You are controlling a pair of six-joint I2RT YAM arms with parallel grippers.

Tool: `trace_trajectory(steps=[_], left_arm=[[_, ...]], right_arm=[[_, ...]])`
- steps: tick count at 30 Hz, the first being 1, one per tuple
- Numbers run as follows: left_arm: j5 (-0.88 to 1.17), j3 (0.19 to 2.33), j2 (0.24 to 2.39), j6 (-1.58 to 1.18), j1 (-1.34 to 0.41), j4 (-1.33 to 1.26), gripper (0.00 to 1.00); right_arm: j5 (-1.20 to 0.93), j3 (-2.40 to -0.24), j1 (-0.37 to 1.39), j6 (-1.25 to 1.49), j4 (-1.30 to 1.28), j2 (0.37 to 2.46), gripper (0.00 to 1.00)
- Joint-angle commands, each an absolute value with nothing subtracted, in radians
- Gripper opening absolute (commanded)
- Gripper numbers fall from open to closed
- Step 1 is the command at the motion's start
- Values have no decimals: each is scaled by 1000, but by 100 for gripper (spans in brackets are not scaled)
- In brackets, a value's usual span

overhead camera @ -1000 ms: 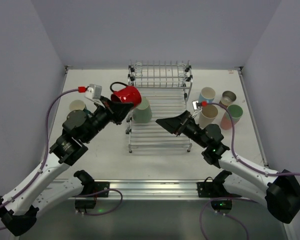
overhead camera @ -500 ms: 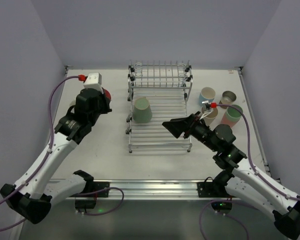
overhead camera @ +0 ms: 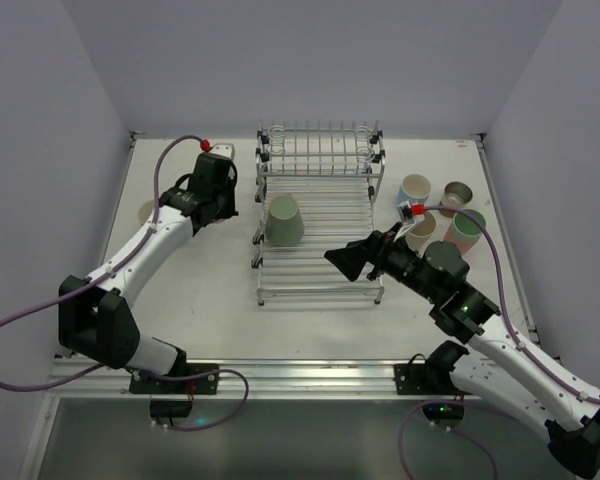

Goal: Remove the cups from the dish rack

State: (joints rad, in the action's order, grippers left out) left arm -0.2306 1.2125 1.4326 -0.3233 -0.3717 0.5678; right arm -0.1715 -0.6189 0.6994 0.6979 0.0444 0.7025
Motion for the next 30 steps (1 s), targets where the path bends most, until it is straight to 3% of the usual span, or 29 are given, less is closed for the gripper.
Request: trace_trajectory(steps=[1, 20, 24, 30], left_arm=[[-213, 1295, 1486, -258, -350, 548, 0], [-147, 1388, 1782, -199, -238, 571, 0], [-144, 1407, 1815, -189, -230, 586, 15], [-137, 1405, 1818, -187, -227, 598, 28]], right_arm=[[-193, -638, 699, 658, 26, 706, 99], [-216, -666, 698, 601, -11, 758, 99], [-225, -672, 699, 597, -17, 795, 99], [-233, -687, 698, 580, -17, 836, 99]])
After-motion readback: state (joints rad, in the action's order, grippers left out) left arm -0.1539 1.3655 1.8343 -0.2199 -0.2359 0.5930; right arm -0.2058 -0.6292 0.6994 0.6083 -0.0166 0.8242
